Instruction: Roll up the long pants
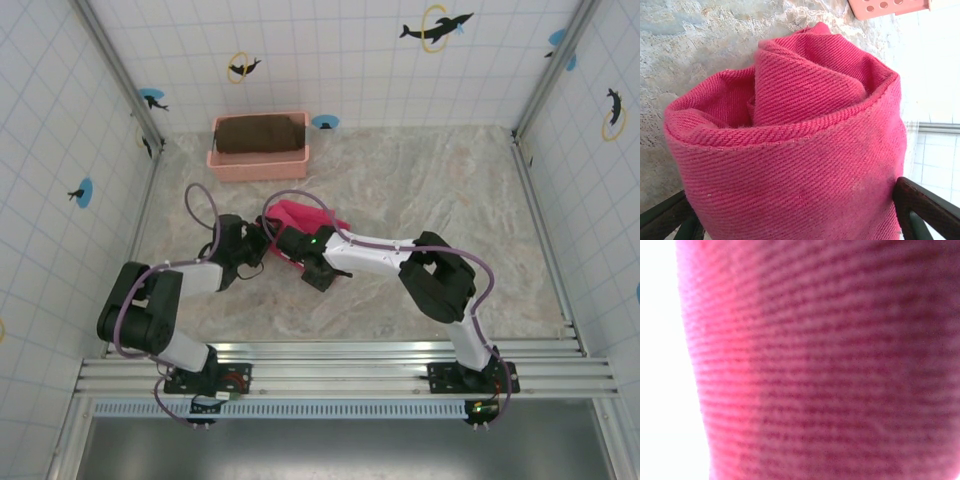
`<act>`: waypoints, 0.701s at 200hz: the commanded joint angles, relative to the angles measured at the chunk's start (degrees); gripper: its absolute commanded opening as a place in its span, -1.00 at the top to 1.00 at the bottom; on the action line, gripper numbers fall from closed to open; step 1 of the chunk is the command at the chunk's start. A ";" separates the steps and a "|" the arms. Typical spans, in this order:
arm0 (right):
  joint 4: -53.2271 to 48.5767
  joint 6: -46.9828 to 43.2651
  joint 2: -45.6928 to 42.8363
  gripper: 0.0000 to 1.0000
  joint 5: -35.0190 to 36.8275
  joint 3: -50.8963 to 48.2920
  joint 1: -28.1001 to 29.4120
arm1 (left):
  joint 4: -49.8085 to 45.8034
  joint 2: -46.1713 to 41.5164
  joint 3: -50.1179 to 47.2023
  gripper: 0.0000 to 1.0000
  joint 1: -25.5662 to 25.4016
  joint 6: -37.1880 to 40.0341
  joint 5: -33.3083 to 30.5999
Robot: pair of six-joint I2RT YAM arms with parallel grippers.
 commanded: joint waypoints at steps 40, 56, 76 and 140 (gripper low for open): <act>-6.71 -3.24 6.84 1.00 -13.43 3.02 0.74 | -1.24 6.45 4.65 0.31 -1.02 5.17 3.95; -7.01 -3.51 6.86 1.00 -13.88 3.65 0.71 | 0.46 9.35 5.33 0.81 -1.06 5.01 5.03; -7.12 -3.78 6.48 1.00 -14.00 3.81 0.35 | -0.96 13.10 7.70 1.00 -1.35 5.08 7.40; -5.34 -2.09 -4.41 -0.98 -5.73 -0.01 -1.66 | -36.82 12.76 19.97 1.00 -2.80 12.01 1.81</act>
